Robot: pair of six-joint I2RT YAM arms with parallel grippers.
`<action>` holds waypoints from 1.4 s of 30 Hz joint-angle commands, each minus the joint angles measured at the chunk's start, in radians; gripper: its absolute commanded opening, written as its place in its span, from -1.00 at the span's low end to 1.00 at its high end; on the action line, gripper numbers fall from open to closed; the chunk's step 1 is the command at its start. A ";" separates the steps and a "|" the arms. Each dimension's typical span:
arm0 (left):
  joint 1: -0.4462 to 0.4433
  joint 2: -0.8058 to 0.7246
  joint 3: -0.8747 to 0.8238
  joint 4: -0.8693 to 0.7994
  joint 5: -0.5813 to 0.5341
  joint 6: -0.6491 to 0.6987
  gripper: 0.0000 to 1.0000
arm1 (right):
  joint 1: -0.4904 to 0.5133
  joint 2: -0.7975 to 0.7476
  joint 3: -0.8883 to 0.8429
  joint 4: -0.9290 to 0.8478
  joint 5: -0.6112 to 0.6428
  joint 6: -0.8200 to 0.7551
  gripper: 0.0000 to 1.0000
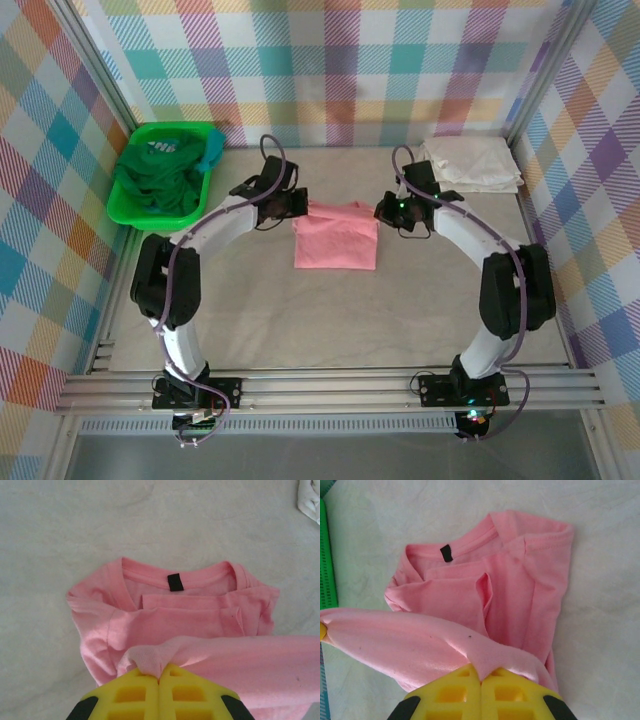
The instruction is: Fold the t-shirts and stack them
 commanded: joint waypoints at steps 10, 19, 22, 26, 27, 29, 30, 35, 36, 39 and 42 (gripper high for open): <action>0.062 0.223 0.295 -0.096 -0.005 0.079 -0.50 | -0.050 0.226 0.298 -0.023 0.001 -0.003 -0.54; 0.085 0.276 0.582 -0.169 -0.011 0.042 -0.01 | -0.085 0.346 0.633 -0.175 -0.120 -0.038 -0.26; 0.029 0.110 0.279 0.002 -0.011 0.022 -0.12 | -0.054 0.213 0.400 -0.067 -0.163 -0.047 -0.36; -0.023 0.027 -0.012 0.198 0.030 -0.041 -0.22 | -0.012 0.137 0.184 0.008 -0.188 -0.042 -0.63; -0.033 0.026 -0.055 0.228 0.041 -0.058 -0.26 | -0.007 0.133 0.154 0.017 -0.188 -0.045 -0.67; -0.051 0.031 -0.117 0.277 0.040 -0.077 -0.30 | -0.006 0.140 0.109 0.055 -0.193 -0.054 -0.72; -0.058 0.042 -0.140 0.305 0.039 -0.069 -0.31 | -0.005 0.158 0.109 0.057 -0.195 -0.062 -0.78; -0.059 0.155 -0.137 0.303 -0.007 -0.071 -0.45 | -0.005 0.308 0.164 0.061 -0.233 -0.046 -0.86; -0.059 0.174 -0.144 0.309 -0.016 -0.076 -0.47 | -0.005 0.326 0.155 0.083 -0.225 -0.032 -0.86; -0.060 0.203 -0.187 0.351 -0.014 -0.098 -0.51 | -0.005 0.371 0.131 0.121 -0.216 -0.011 -0.86; -0.064 0.186 -0.246 0.368 -0.012 -0.124 -0.54 | -0.005 0.361 0.066 0.158 -0.205 0.003 -0.87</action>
